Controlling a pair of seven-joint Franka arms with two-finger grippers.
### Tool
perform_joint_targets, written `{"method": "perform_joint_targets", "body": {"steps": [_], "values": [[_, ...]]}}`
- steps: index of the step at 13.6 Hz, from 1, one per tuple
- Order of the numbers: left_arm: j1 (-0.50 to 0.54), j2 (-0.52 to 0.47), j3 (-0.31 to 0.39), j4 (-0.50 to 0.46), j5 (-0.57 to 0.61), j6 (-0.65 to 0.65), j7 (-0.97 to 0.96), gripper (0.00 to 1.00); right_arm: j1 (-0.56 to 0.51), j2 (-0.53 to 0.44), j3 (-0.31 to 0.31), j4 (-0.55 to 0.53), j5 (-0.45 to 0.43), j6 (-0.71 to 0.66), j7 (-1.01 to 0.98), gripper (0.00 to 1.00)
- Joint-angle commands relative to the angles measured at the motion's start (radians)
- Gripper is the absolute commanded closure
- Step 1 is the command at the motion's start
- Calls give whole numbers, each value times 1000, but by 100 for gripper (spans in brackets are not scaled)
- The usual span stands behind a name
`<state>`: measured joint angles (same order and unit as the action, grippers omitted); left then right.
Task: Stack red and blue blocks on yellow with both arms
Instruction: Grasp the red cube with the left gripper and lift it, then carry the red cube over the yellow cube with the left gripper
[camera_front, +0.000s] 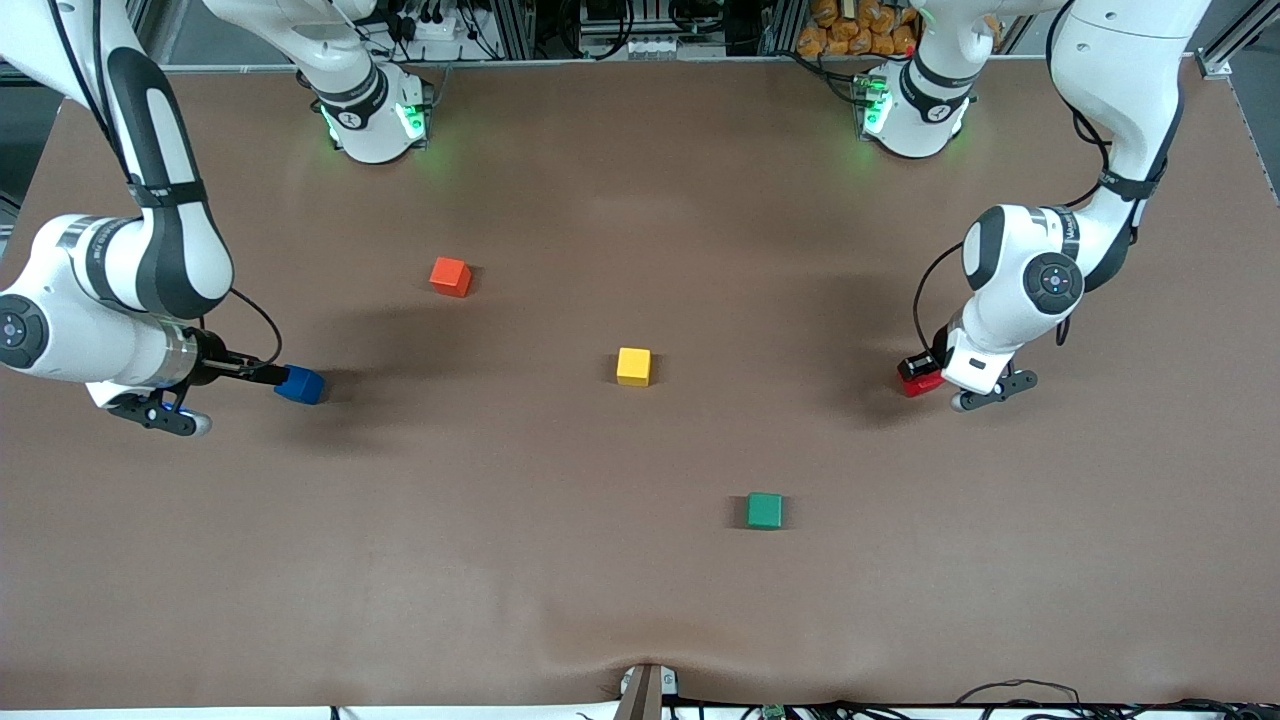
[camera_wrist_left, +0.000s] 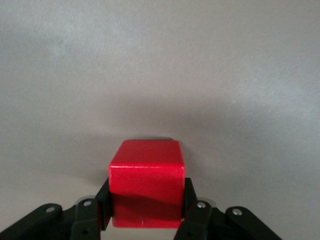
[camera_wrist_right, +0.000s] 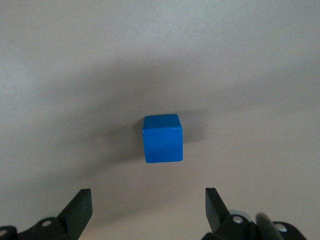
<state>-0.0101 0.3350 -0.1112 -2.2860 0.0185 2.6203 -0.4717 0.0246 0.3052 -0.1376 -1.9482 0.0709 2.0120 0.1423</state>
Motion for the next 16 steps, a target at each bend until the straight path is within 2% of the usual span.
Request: {"method": "perform_joint_targets", "body": {"steps": [1,3,6,8,12,16], "values": [[-20,-50,-10,28,-2,-32,-16,100,-20,5,10,-12,6,19,-29,0],[-69,-80,-16,95,3,-141,-13,100,-34,8,12,-40,15,54,-85,0],[-180,-71,-21,331,3,-464,-50,100,-28,8,12,-80,35,108,-96,0],[-269,-21,-22,475,5,-583,-97,100,-32,12,12,-90,35,126,-96,0],[-437,116,-22,684,76,-617,-148,100,-28,29,12,-87,36,168,-96,0],[-580,280,-10,867,100,-617,-275,100,-38,60,10,-84,36,218,-99,0]]}}
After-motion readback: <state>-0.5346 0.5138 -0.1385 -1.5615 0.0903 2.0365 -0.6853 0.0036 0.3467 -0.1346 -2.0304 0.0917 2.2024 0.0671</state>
